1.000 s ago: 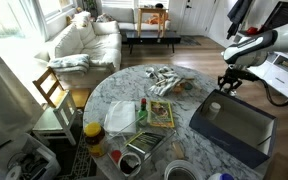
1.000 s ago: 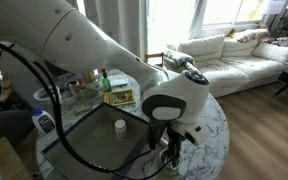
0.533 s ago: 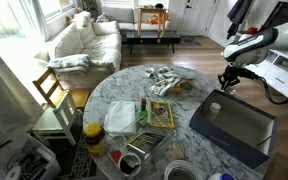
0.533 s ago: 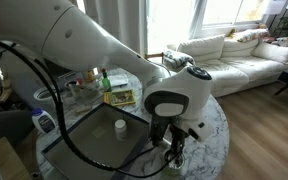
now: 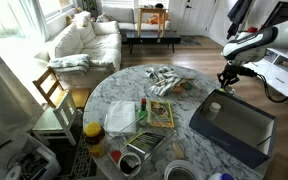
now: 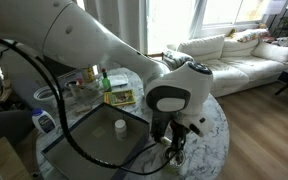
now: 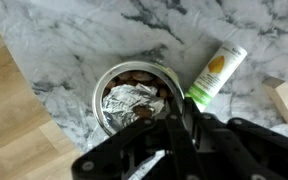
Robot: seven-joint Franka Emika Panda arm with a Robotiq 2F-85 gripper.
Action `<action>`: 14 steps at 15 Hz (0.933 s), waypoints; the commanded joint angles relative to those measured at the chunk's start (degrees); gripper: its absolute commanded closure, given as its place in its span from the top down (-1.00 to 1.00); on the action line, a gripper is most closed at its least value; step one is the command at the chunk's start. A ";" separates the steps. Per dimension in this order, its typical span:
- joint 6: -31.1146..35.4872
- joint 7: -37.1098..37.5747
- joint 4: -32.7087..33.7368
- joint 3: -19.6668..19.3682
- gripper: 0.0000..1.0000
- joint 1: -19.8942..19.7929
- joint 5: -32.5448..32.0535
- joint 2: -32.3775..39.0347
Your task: Pick up the white and orange bottle and put it in the shoe box, pick up the yellow bottle with a foil top from the table and put it in the shoe box, pick up the shoe box and put it on top of the crisper drawer
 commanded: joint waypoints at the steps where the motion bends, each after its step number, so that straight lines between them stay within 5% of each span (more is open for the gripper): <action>1: -4.46 -0.18 2.25 -0.77 -0.94 1.24 -3.58 -0.75; 14: -20.44 -1.12 3.77 -0.26 -0.94 5.16 -11.80 -10.41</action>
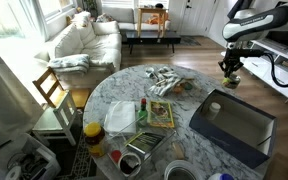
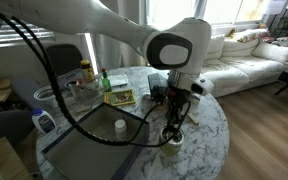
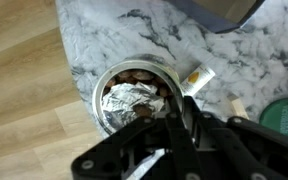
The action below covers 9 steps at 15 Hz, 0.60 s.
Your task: Pick up the white and orange bottle and put it in the shoe box, pick up the yellow bottle with a foil top from the table and put it in the shoe box, pick up the shoe box and put it on top of the crisper drawer
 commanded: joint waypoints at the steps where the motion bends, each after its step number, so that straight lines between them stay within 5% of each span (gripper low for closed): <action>1: -5.37 -0.60 -2.60 0.24 -0.94 1.85 -1.76 -5.28; 9: -18.10 -1.87 -10.31 3.13 -0.94 6.05 0.24 -15.74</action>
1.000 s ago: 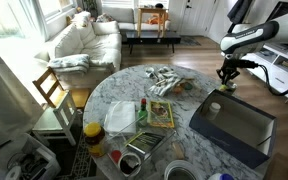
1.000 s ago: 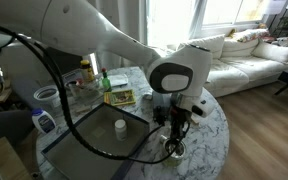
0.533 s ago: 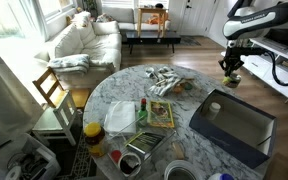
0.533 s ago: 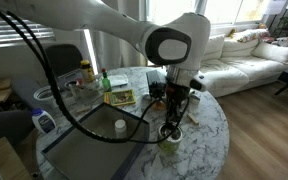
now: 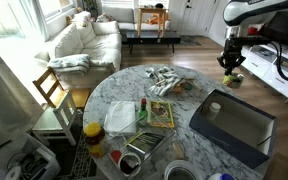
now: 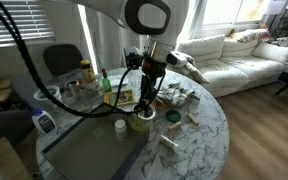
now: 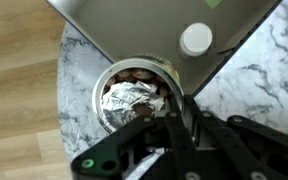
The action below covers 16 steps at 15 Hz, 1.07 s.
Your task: Pick up the white and orange bottle and put it in the shoe box, pick up the yellow bottle with a foil top from the table and put it in the shoe box, pick up the shoe box and put it on top of the crisper drawer
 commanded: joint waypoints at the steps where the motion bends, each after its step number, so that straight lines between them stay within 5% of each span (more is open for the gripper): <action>1: -5.11 -0.47 -6.81 1.06 -0.94 1.47 1.28 -6.61; 7: -14.65 -2.07 -14.90 2.07 -0.94 2.82 3.89 -10.76; 14: -4.79 -3.02 -25.01 1.09 -0.94 2.25 5.36 -7.41; 16: -6.43 -2.91 -23.38 1.27 -0.78 2.77 4.24 -6.99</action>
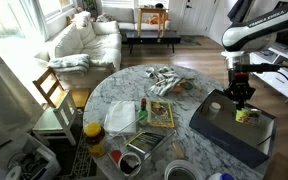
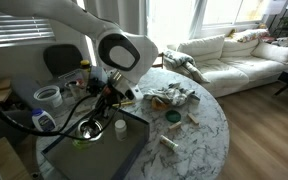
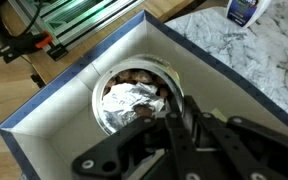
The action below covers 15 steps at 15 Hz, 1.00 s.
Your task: Pick up the white and orange bottle and put it in the shoe box, pick up the yellow bottle with a foil top from the table and put it in the shoe box, pick up the shoe box and put it on top of the crisper drawer
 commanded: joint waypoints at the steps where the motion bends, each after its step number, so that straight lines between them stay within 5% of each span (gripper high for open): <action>1: 0.64 -0.08 -0.35 -0.41 -0.78 0.16 0.20 0.55; 6: 3.28 2.29 -2.06 -0.73 -0.94 0.62 -0.62 1.97; 15: 24.22 7.59 -8.87 -2.71 -0.94 -0.09 0.23 3.42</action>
